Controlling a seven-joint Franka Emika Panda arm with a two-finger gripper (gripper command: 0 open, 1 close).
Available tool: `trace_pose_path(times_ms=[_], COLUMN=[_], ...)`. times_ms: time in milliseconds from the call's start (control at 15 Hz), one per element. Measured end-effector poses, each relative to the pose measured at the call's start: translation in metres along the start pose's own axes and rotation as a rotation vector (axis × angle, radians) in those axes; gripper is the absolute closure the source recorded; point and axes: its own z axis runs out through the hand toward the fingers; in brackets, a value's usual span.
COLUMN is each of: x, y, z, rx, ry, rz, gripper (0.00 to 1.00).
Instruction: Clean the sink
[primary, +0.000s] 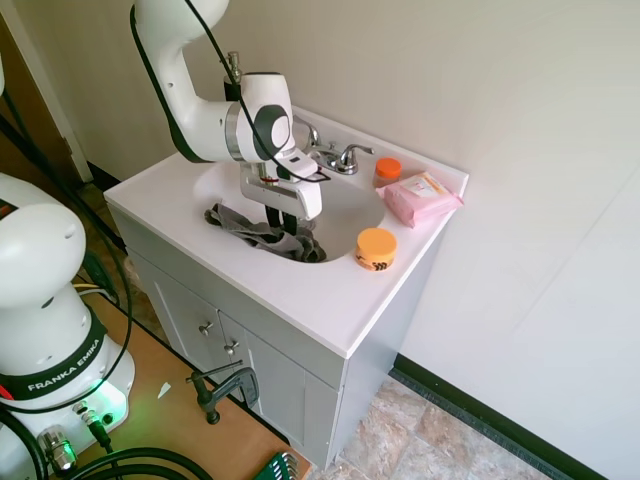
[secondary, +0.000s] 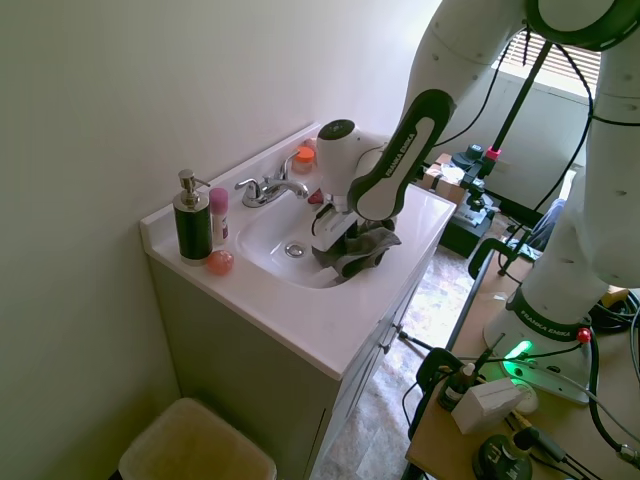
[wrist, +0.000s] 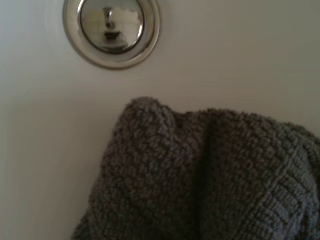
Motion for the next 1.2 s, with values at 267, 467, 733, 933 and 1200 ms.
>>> trace_pose_path(times_ms=[267,467,733,933,1200], x=[0.025,0.044,0.05,0.049,0.039], y=[0.001,0.006,0.01,0.023,0.041], z=[0.01,0.014,0.016,0.016,0.014], rx=[-0.005,0.02,0.074,0.151,0.232], ry=[0.142,0.214,0.262,0.282,0.262], rz=[-0.051,-0.08,-0.093,-0.06,0.009], gripper=[1.0,1.0,1.0,1.0,1.0])
